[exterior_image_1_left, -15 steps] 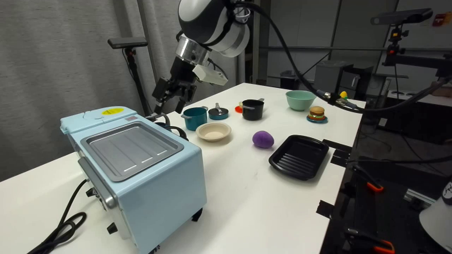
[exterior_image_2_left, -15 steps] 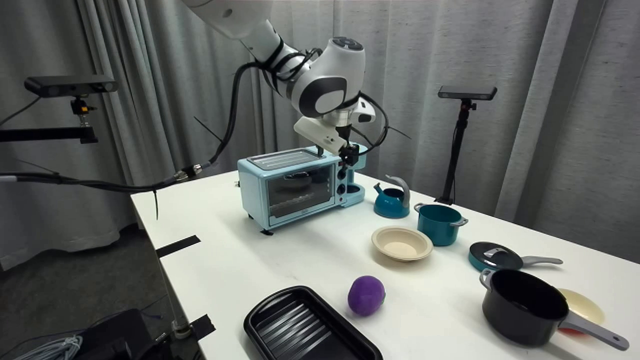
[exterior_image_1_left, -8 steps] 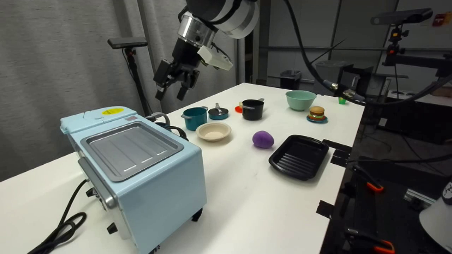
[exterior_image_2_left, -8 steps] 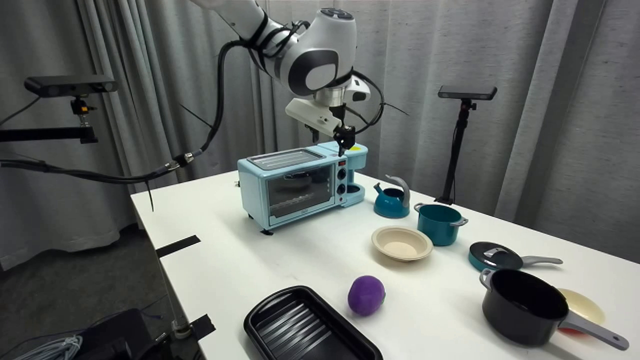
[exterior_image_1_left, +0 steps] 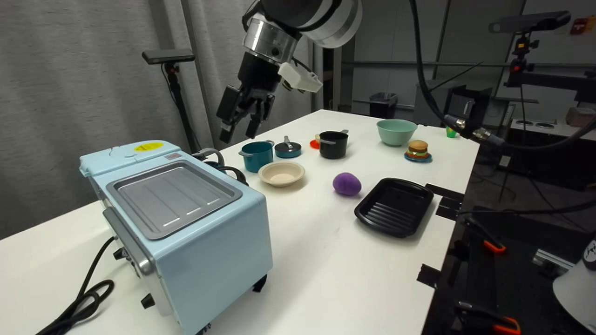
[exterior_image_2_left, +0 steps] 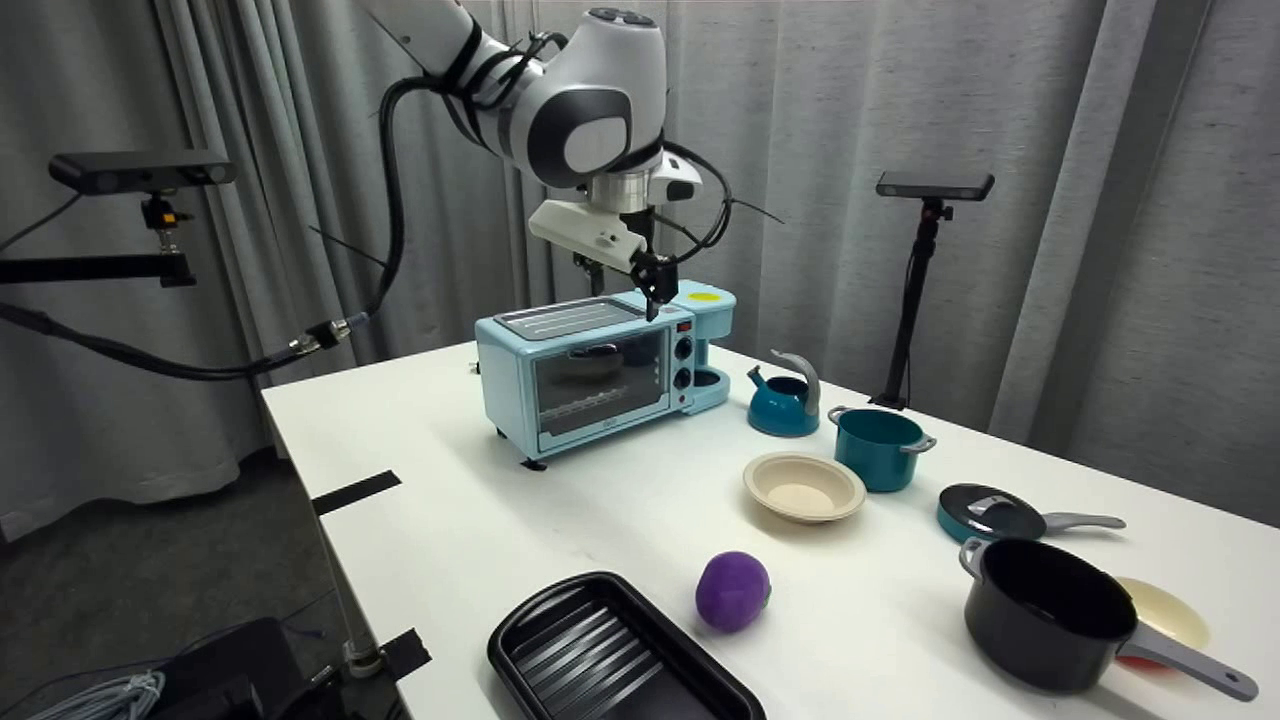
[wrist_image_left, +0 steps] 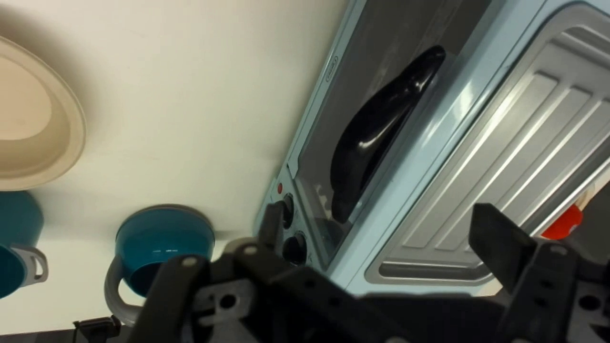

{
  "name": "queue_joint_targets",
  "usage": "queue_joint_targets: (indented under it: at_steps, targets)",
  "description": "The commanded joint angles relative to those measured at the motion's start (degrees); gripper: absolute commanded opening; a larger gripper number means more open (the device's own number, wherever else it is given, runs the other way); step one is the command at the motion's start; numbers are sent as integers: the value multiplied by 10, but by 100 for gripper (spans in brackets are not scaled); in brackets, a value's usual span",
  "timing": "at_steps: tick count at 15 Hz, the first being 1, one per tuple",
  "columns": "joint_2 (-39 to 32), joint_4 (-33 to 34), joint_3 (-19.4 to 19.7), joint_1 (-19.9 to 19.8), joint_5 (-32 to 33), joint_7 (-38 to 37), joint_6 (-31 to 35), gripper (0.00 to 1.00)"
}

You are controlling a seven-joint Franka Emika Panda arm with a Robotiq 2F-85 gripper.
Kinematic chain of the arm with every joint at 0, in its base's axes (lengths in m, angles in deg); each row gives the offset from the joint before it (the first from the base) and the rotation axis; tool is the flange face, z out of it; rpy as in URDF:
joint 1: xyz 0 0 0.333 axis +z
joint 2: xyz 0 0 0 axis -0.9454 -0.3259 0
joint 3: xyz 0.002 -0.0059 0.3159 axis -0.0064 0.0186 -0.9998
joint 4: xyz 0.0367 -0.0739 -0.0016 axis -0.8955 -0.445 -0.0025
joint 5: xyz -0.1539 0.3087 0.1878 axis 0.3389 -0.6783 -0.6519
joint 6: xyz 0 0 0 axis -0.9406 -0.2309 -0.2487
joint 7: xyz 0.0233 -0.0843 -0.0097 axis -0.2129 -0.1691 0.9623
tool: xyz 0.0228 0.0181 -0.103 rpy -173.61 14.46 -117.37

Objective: Close the toaster oven.

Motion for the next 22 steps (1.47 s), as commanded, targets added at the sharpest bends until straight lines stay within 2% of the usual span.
queue_joint_targets:
  at_steps: [1, 2, 3, 22]
  targets:
    - [48, -49, 22, 18, 19, -7, 1, 100]
    - [54, -55, 26, 19, 22, -8, 0, 100]
    - [21, -26, 22, 21, 9, 0, -1, 100]
    - [39, -43, 28, 23, 13, 0, -1, 100]
